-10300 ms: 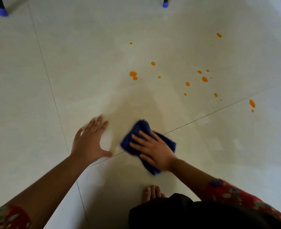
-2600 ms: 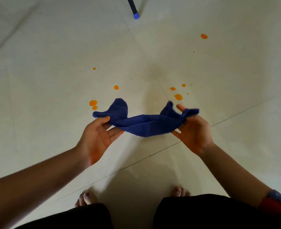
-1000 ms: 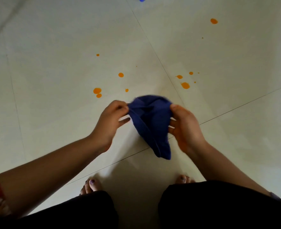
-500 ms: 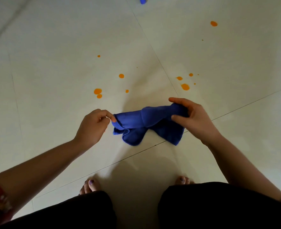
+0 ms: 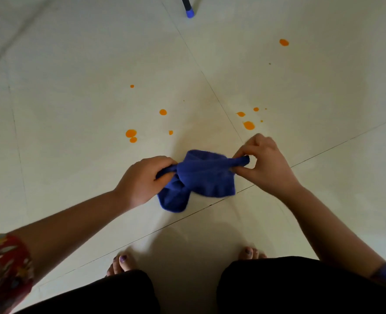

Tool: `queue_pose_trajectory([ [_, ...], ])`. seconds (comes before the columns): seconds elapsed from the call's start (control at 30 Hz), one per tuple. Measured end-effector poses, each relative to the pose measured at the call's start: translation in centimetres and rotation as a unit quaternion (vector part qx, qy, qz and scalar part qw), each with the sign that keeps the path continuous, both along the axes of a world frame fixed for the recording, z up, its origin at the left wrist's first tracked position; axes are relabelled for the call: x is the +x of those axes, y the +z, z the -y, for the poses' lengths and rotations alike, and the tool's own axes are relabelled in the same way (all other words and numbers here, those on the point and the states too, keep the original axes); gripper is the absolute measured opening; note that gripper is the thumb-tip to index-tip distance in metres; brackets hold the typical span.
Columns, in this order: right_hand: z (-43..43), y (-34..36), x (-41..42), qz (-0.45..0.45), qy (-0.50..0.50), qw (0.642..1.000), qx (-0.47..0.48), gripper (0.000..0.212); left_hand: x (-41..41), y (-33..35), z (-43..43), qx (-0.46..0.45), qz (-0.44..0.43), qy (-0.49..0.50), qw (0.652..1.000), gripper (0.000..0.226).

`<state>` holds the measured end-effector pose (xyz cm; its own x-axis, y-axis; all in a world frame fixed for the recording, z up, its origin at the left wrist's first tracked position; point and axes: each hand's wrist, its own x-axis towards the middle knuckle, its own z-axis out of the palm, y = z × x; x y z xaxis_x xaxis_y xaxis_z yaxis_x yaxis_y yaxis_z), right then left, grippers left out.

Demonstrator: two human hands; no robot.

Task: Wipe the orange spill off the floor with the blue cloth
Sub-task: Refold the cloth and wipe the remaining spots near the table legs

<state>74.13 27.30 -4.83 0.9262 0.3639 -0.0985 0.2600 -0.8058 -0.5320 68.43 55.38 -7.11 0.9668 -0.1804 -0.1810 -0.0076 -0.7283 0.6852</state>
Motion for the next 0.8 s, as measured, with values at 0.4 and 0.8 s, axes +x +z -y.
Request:
queue_pose_trajectory([
  [0.4, 1.1, 0.5, 1.5, -0.328, -0.186, 0.802, 0.464, 0.02, -0.4, 0.9, -4.0, -0.373, -0.153, 0.227, 0.886, 0.013],
  [0.8, -1.0, 1.0, -1.0, -0.244, -0.188, 0.86, 0.407, 0.017, 0.7, 0.1, -2.7, -0.295, -0.143, 0.432, 0.84, 0.025],
])
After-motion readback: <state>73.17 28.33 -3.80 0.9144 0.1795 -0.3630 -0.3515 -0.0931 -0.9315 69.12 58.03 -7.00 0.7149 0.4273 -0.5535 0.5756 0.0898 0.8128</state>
